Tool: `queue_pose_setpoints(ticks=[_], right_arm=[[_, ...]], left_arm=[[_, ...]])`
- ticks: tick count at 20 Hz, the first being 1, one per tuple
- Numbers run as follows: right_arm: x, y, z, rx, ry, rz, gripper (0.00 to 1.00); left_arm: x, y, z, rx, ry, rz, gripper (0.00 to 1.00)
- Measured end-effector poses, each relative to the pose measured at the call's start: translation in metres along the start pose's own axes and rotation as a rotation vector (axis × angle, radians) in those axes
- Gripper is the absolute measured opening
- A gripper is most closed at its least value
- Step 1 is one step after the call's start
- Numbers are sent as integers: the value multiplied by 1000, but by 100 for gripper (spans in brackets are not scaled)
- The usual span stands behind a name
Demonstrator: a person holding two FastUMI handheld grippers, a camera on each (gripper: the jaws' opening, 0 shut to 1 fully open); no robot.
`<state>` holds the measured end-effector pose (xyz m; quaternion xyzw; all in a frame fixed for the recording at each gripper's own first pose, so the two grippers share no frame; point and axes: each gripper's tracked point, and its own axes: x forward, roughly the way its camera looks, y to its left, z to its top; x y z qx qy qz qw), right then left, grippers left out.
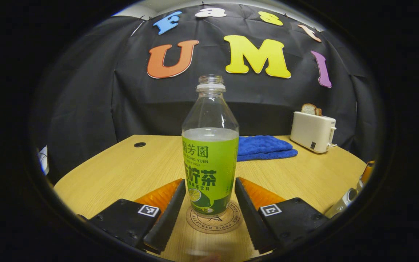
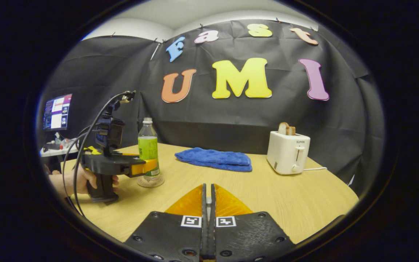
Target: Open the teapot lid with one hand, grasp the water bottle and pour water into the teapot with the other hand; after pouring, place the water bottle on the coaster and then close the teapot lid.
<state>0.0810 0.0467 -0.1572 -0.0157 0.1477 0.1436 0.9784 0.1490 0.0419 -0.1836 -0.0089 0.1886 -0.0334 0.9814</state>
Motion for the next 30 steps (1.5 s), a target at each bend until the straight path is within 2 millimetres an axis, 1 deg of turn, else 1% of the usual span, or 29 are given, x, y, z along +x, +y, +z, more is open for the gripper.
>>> queue_pose_setpoints(ticks=[1, 2, 4, 6, 8, 10, 13, 16, 17, 21, 27, 30], right_arm=[[1, 1, 0, 2, 1, 1, 0], [2, 1, 0, 3, 4, 3, 0], [2, 4, 1, 15, -1, 10, 0], [4, 7, 0, 23, -1, 21, 0], [6, 12, 0, 27, -6, 37, 0], [7, 16, -4, 28, -9, 48, 0], [9, 18, -11, 34, -8, 57, 0], [10, 16, -16, 38, -12, 46, 0], [10, 16, -17, 41, -14, 45, 0], [11, 15, -15, 15, -28, 37, 0], [10, 13, -17, -28, -57, 31, 0], [9, 11, -18, -40, -54, 26, 0]], left_arm=[[-6, 0, -3, -2, 11, -2, 92], [-6, 0, -4, -2, 12, -3, 100], [-9, 3, -2, 7, 6, 12, 100], [-19, 14, 2, 12, -1, 55, 100], [-37, 25, 5, 6, 0, 95, 100], [-56, 26, 8, -6, -3, 101, 100], [-85, 28, 22, -14, -49, 102, 100], [-105, 30, 34, -7, -101, 108, 99], [-110, 30, 36, -5, -112, 109, 100], [-120, 29, 44, -12, -137, 112, 100], [-125, 24, 39, -24, -127, 105, 100], [-126, 21, 39, -21, -129, 101, 100]])
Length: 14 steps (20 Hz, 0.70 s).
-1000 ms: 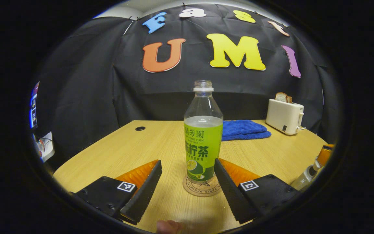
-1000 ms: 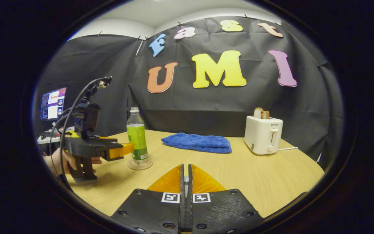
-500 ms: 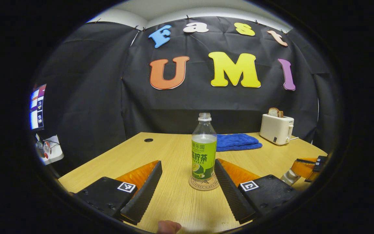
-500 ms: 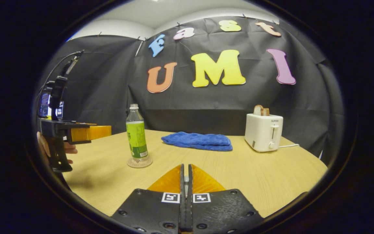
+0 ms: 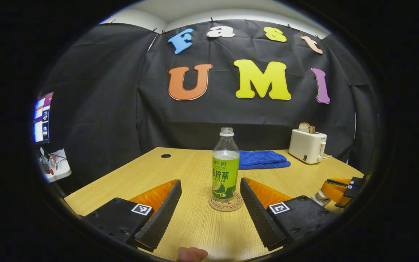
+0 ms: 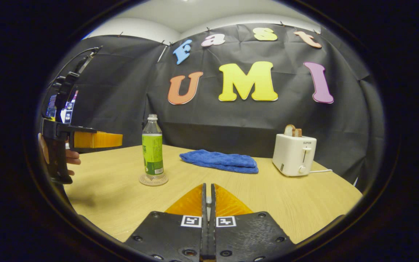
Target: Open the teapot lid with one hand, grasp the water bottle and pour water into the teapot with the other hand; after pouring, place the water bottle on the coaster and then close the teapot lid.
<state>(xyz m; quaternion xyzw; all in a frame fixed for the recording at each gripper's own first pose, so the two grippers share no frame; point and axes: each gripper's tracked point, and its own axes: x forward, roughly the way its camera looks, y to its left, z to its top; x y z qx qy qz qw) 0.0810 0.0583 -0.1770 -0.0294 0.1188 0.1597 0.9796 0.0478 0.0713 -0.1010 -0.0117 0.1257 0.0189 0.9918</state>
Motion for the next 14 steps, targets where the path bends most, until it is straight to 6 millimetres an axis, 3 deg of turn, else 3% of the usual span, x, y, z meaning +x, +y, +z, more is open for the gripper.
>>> queue_pose_setpoints(ticks=[10, 12, 14], right_arm=[[-1, 0, -10, -3, 36, -5, 0], [-6, 1, -2, -1, 18, -5, 4], [-12, 1, 16, -1, -26, -6, 26]], left_arm=[[-7, -7, 7, 7, -22, -10, 100], [-12, -9, 9, 6, -26, -10, 100], [-20, -12, 13, 5, -33, -11, 100]])
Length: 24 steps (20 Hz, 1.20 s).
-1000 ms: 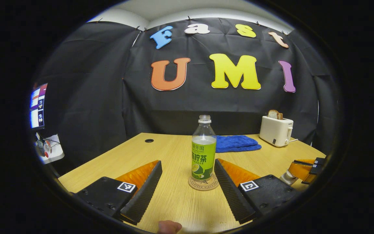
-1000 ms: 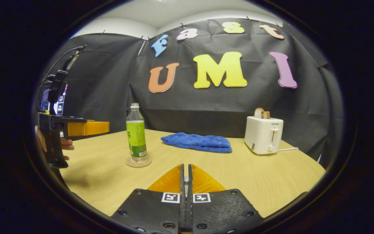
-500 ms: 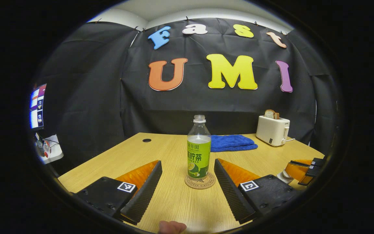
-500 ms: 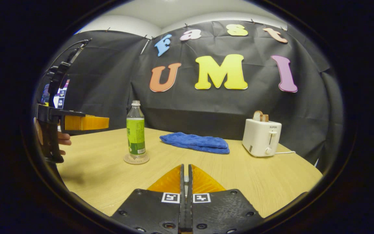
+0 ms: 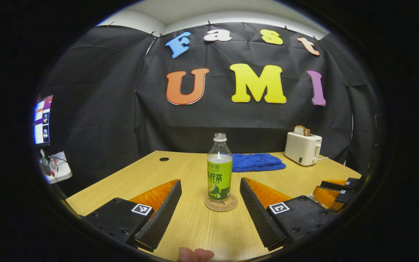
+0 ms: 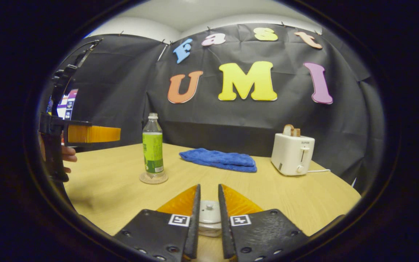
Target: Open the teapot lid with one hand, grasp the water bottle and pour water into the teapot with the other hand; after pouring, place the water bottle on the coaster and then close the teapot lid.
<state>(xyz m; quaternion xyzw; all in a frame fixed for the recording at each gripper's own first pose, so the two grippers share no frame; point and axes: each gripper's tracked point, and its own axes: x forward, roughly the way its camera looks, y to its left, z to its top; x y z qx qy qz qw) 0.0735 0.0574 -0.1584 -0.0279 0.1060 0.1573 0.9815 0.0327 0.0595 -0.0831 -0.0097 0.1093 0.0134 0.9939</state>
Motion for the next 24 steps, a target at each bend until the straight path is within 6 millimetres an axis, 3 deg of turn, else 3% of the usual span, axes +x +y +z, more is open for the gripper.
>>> queue_pose_setpoints(ticks=[2, 3, 6, 11, 15, 19, 24], right_arm=[[-9, 0, 23, 20, -48, -11, 59], [-16, -1, 35, 27, -74, -23, 80], [-42, -7, 65, 24, -136, -85, 96], [-86, -14, 90, 54, -189, -136, 96], [-108, -20, 81, 75, -176, -160, 95], [-122, -29, 79, 85, -179, -203, 96], [-127, -27, 82, 75, -181, -228, 95]], left_arm=[[-11, -4, 6, -3, -14, 1, 100], [-16, -9, 10, -6, -23, -2, 100], [-38, -25, 19, -7, -50, -18, 100], [-73, -49, 28, 0, -100, -13, 100], [-94, -64, 30, 23, -135, -13, 100], [-102, -70, 30, -2, -146, -16, 99], [-101, -73, 23, -2, -123, -40, 100]])
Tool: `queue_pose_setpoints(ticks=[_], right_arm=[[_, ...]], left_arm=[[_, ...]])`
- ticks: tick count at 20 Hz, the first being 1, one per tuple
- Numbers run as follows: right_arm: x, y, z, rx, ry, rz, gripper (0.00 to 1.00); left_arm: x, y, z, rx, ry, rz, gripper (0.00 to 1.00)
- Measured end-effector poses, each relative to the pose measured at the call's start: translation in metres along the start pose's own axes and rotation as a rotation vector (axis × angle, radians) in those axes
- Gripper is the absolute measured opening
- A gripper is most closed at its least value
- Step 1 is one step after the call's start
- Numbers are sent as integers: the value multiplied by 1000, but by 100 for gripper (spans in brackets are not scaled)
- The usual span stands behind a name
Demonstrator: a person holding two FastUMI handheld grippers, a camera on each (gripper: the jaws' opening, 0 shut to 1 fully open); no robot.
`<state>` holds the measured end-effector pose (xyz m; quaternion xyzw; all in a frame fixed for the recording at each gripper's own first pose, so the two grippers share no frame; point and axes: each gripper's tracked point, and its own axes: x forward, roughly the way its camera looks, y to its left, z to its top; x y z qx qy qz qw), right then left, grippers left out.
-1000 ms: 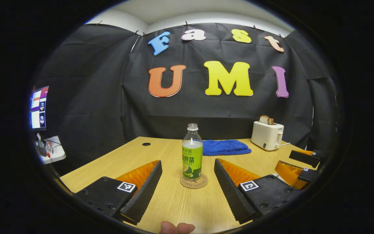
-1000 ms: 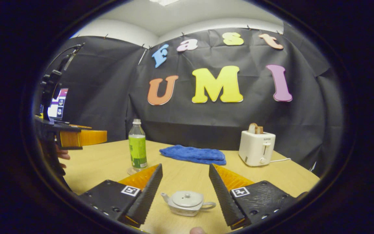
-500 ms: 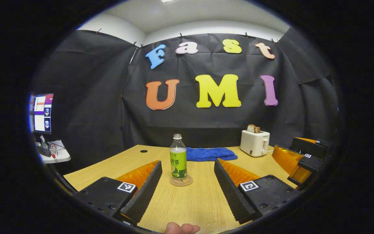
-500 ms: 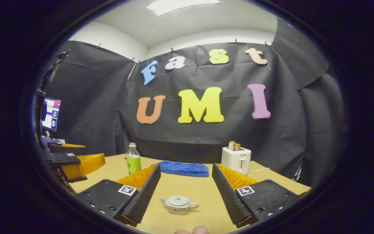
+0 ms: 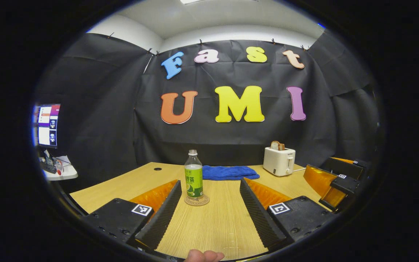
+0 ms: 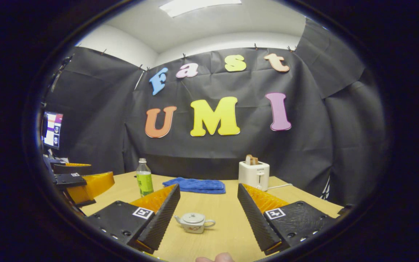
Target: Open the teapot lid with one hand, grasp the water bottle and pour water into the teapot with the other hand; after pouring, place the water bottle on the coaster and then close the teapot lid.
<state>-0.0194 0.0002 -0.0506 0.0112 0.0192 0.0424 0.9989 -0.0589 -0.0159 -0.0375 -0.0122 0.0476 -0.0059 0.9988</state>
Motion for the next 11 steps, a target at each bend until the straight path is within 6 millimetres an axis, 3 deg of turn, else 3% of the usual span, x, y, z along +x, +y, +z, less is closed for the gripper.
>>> queue_pose_setpoints(ticks=[11], right_arm=[[1, 16, 6, -10, -19, 4, 95]], left_arm=[[1, 17, 0, -22, 12, 19, 100]])
